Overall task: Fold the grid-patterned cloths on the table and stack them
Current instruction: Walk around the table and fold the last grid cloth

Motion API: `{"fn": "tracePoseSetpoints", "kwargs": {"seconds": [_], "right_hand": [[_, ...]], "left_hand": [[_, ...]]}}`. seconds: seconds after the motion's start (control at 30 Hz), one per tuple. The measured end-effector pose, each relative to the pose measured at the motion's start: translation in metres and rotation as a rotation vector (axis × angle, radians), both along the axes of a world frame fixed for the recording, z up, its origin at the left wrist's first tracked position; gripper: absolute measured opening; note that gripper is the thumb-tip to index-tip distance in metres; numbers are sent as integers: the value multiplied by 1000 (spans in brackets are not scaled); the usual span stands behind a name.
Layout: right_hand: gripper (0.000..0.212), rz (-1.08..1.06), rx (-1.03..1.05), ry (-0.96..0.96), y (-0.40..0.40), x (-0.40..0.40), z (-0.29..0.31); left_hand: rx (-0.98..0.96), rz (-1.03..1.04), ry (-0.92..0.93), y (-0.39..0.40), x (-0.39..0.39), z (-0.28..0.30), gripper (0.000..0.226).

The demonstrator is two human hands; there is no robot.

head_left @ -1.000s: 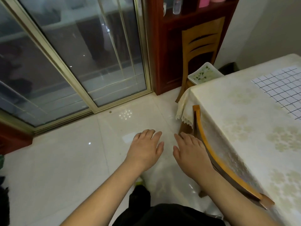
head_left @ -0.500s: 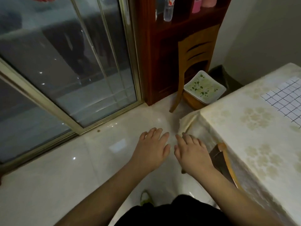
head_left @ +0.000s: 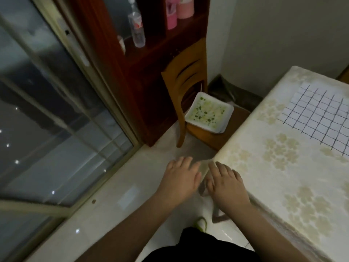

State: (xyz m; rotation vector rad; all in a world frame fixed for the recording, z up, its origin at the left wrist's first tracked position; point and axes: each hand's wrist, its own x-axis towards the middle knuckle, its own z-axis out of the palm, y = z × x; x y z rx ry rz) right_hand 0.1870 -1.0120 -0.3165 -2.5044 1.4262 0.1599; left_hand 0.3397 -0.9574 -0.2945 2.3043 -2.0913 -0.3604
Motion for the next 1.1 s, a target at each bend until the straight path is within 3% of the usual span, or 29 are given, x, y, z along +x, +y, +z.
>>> {"fn": "tracePoseSetpoints", "kwargs": {"seconds": [0.17,0.33,0.5,0.67,0.87,1.0,1.1], "right_hand": [[53,-120,4,-9,-49,-3,7],[55,-254,15,45,-94,-18,9],[56,-444,2,77,-131,-18,9],[59,-610,-52,111,-175,-4,11],[57,-801,-109,67,-216,11,22],[68,-924,-124,54,-222,-2,25],[56,-1006,-95,64,-222,-23,24]], "left_hand": [[26,-151,16,-71,6,11,70],[-28,-296,73,-138,-3,4,62],[1,-475,115,-212,-1,-3,72],[31,-705,118,-285,4,-6,48],[-16,-929,93,-354,-8,8,48],[-40,-1040,77,-385,-33,9,49],[-58,-1095,90,-399,-57,9,49]]}}
